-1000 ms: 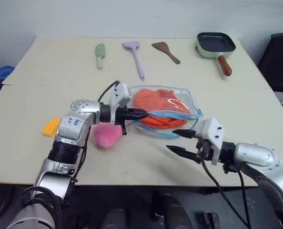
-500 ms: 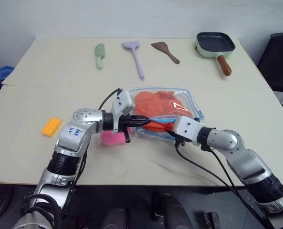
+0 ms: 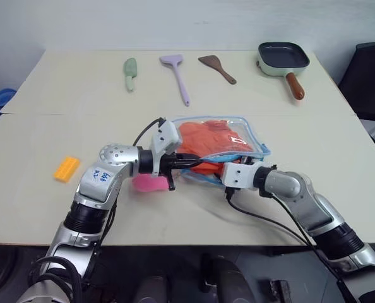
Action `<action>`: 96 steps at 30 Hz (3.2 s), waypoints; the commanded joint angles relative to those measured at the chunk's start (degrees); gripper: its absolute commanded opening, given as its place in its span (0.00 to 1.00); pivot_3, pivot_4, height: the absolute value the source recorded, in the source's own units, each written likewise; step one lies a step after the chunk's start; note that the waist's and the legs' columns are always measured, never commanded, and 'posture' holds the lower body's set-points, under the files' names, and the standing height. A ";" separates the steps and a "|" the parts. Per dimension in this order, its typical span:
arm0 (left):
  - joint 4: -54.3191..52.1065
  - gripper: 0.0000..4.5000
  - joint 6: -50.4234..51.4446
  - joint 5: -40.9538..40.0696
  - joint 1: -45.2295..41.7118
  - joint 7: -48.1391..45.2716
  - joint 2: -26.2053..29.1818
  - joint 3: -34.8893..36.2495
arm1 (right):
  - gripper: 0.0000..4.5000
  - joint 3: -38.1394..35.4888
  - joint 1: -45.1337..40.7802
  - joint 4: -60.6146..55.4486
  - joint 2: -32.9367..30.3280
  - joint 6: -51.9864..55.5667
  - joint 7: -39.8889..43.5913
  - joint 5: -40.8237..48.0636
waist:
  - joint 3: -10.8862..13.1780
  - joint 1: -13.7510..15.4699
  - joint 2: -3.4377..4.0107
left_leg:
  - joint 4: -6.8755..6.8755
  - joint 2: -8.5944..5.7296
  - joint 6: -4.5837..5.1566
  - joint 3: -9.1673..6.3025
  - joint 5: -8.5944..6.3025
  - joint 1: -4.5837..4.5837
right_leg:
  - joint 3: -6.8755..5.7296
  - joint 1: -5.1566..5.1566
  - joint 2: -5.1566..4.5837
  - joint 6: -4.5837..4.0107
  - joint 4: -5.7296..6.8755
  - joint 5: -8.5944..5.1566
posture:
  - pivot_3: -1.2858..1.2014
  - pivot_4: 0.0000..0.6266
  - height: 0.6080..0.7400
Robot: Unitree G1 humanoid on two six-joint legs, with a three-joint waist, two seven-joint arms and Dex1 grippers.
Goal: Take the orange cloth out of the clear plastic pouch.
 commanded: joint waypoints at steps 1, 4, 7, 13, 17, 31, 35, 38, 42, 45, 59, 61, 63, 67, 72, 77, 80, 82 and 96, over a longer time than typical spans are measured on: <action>-1.70 0.00 -1.70 -0.71 -1.16 -0.37 -0.06 -0.11 | 0.62 0.05 -1.23 -0.77 0.81 -3.04 1.21 -1.03 | 0.00 -0.17 0.00 | 0.00 0.00 0.00 0.01 0.00 0.00 | 0.00 0.00 0.00 0.00 0.00 0.00 | 0.52 0.24 1.00; -1.05 0.00 -2.19 -0.58 -1.50 -0.60 0.19 -0.13 | 0.62 -0.22 -1.19 -1.49 -0.04 -4.69 2.53 -1.42 | 0.00 -0.26 0.00 | 0.01 0.00 -0.01 -0.01 0.00 0.00 | 0.00 0.00 -0.01 0.00 0.01 0.00 | 0.52 0.24 1.00; -0.76 0.00 -2.34 -0.62 -1.77 -0.63 0.27 -0.11 | 0.62 -0.72 -0.89 -1.63 -0.35 -5.60 3.10 -1.95 | 0.00 -0.32 0.00 | 0.01 0.00 -0.01 -0.01 0.00 0.00 | -0.01 0.01 -0.01 0.00 0.01 0.00 | 0.52 0.24 1.00; -2.02 0.00 -1.49 -1.46 -1.67 -0.46 -0.18 -0.07 | 0.62 0.54 -2.70 3.47 2.94 -5.57 -0.72 -6.88 | 0.00 -0.60 0.00 | 0.01 0.00 -0.01 -0.01 0.01 0.00 | 0.00 0.01 -0.01 0.00 0.03 0.00 | 0.52 0.24 1.00; -2.33 0.00 -1.14 -1.70 -1.78 -0.29 -0.38 -0.10 | 0.62 2.01 -5.17 9.60 6.02 -6.32 -5.29 -12.05 | 0.00 -0.71 0.00 | 0.02 0.00 -0.04 0.00 0.02 0.02 | 0.02 0.01 0.00 -0.01 0.08 0.00 | 0.52 0.24 1.00; 3.65 0.00 -3.98 0.82 -3.71 2.41 -0.44 0.71 | 0.00 2.60 -1.99 9.07 4.12 -11.57 -1.06 -11.93 | -0.01 -0.56 0.00 | 0.05 -0.01 -0.05 -0.02 0.03 0.04 | 0.02 0.03 -0.05 -0.01 0.11 0.00 | 0.52 0.24 1.00; 7.22 0.00 -6.20 2.25 -4.83 4.09 -0.89 0.88 | 0.00 3.22 1.53 3.02 -0.12 -17.35 2.63 -10.74 | -0.01 -0.57 0.00 | 0.04 -0.01 -0.05 -0.02 0.03 0.06 | 0.02 0.06 -0.04 -0.01 0.10 0.00 | 0.52 0.24 1.00; 10.11 0.00 -7.76 3.48 -5.83 5.83 -1.70 0.94 | 0.00 4.61 2.91 1.08 -4.87 -25.99 4.74 -11.65 | -0.01 -0.61 0.00 | 0.04 -0.02 -0.05 0.00 0.03 0.09 | 0.02 0.08 -0.04 -0.01 0.10 0.00 | 0.52 0.24 1.00; 13.81 0.00 -9.96 4.85 -7.41 7.11 -2.85 0.69 | 0.00 3.95 4.41 0.24 -10.61 -32.81 8.30 -8.84 | -0.01 -0.58 -0.02 | 0.01 -0.03 -0.05 0.01 0.03 0.14 | 0.02 0.12 -0.03 -0.01 0.08 0.00 | 0.52 0.24 1.00; 15.44 0.00 -14.25 7.72 -6.98 6.48 -2.02 -1.18 | 0.00 1.51 6.34 -1.82 -13.80 -33.76 10.36 -4.62 | -0.02 -0.52 -0.02 | 0.01 -0.02 -0.06 0.02 0.03 0.16 | 0.01 0.14 -0.03 -0.01 0.07 0.00 | 0.52 0.24 1.00; 21.10 0.00 -26.82 15.98 -4.75 7.32 4.91 -1.25 | 0.00 -20.91 29.29 8.10 -34.00 -42.09 6.93 1.31 | -0.01 0.81 -0.04 | -0.03 -0.02 -0.05 0.15 0.02 0.23 | 0.07 0.16 -0.04 -0.01 -0.16 0.00 | 0.52 0.24 1.00; 20.17 0.00 -26.93 16.02 -4.35 6.91 5.38 -1.25 | 0.00 -23.63 31.32 13.25 -34.02 -41.77 4.00 -0.36 | -0.01 0.80 -0.05 | -0.03 -0.02 -0.04 0.17 0.02 0.22 | 0.07 0.17 -0.05 -0.01 -0.16 0.00 | 0.52 0.24 1.00; 18.52 0.00 -26.94 15.15 -3.58 5.76 5.62 -1.23 | 0.00 -26.78 32.69 17.74 -33.03 -38.75 1.13 0.42 | -0.01 0.92 -0.05 | -0.03 -0.03 -0.04 0.18 0.02 0.22 | 0.10 0.22 -0.06 0.00 -0.18 0.01 | 0.52 0.24 1.00; 12.36 0.00 -26.93 13.16 -0.33 1.31 6.12 -2.21 | 0.00 -34.63 31.95 18.51 -24.44 -20.40 -1.50 13.48 | 0.00 0.85 -0.09 | -0.08 0.04 -0.03 0.13 0.01 0.21 | 0.06 0.41 -0.02 0.00 -0.32 0.01 | 0.52 0.24 1.00; 5.89 0.00 -26.69 12.87 4.13 -2.68 7.19 -3.87 | 0.00 -37.56 31.40 4.67 -14.21 -0.48 -4.60 20.89 | -0.01 0.45 0.00 | -0.13 0.10 -0.10 0.12 0.01 0.27 | 0.09 0.46 0.01 -0.05 -0.20 -0.02 | 0.52 0.24 1.00; 3.95 0.00 -25.87 12.73 4.91 -3.33 6.77 -4.16 | 0.00 -34.38 29.97 -4.29 -8.50 3.64 -6.23 19.68 | -0.02 0.58 0.09 | -0.12 0.08 -0.13 0.12 0.02 0.29 | 0.12 0.46 0.00 -0.06 -0.14 -0.03 | 0.52 0.24 1.00; 3.17 0.00 -25.26 12.29 4.67 -3.67 6.02 -4.49 | 0.00 -29.65 26.95 -5.69 -6.31 1.68 -5.77 16.41 | -0.02 0.51 0.10 | -0.13 0.07 -0.13 0.13 0.02 0.29 | 0.14 0.46 0.01 -0.06 -0.15 -0.03 | 0.52 0.24 1.00; 2.68 0.00 -25.03 12.34 4.64 -4.09 5.73 -4.98 | 0.00 -27.04 25.28 -4.23 -5.57 1.45 -6.06 13.83 | -0.02 0.57 0.10 | -0.13 0.07 -0.13 0.11 0.02 0.27 | 0.12 0.44 0.02 -0.06 -0.14 -0.03 | 0.52 0.24 1.00; 2.90 0.36 -21.23 11.41 4.49 -4.10 7.01 -2.87 | 0.42 -26.73 24.27 -0.19 -6.60 0.15 -2.74 12.63 | -0.02 0.75 0.09 | -0.10 0.03 -0.06 0.05 0.02 0.23 | 0.06 0.48 0.00 -0.06 -0.18 -0.03 | 0.52 0.24 1.00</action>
